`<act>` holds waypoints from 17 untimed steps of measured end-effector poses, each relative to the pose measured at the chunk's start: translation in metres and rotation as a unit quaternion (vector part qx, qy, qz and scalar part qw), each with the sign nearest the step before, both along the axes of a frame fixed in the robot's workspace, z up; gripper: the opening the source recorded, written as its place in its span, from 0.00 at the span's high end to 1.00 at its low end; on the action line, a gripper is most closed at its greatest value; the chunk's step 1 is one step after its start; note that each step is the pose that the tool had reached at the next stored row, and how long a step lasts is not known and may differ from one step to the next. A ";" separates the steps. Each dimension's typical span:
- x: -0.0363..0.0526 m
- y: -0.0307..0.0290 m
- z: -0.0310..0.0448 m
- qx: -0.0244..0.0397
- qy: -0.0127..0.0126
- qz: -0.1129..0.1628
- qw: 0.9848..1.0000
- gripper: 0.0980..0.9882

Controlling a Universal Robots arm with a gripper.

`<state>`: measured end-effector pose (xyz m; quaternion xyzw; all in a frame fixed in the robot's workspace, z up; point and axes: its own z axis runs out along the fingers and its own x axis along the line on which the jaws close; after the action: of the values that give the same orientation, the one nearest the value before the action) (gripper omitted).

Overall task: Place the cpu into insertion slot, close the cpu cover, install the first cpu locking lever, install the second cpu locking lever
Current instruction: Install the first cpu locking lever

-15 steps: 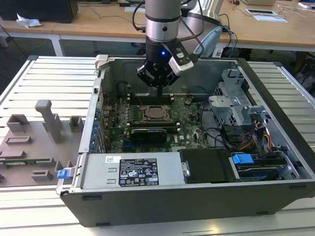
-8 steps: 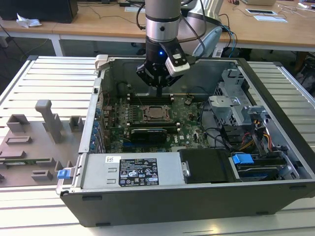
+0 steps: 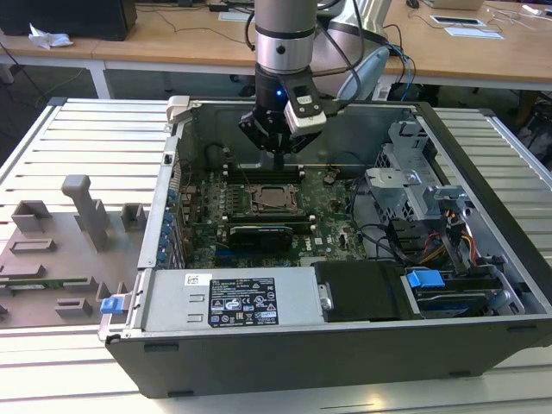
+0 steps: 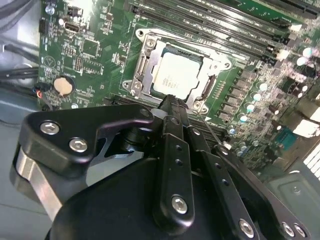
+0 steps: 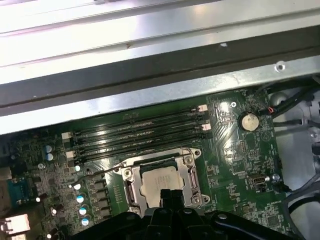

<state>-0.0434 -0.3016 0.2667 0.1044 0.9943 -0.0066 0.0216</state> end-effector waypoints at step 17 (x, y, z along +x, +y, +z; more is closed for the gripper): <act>-0.0103 0.0000 -0.0005 0.002 0.015 0.130 0.991 0.99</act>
<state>-0.0537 -0.3016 0.2663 -0.0257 0.9996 -0.0028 0.0070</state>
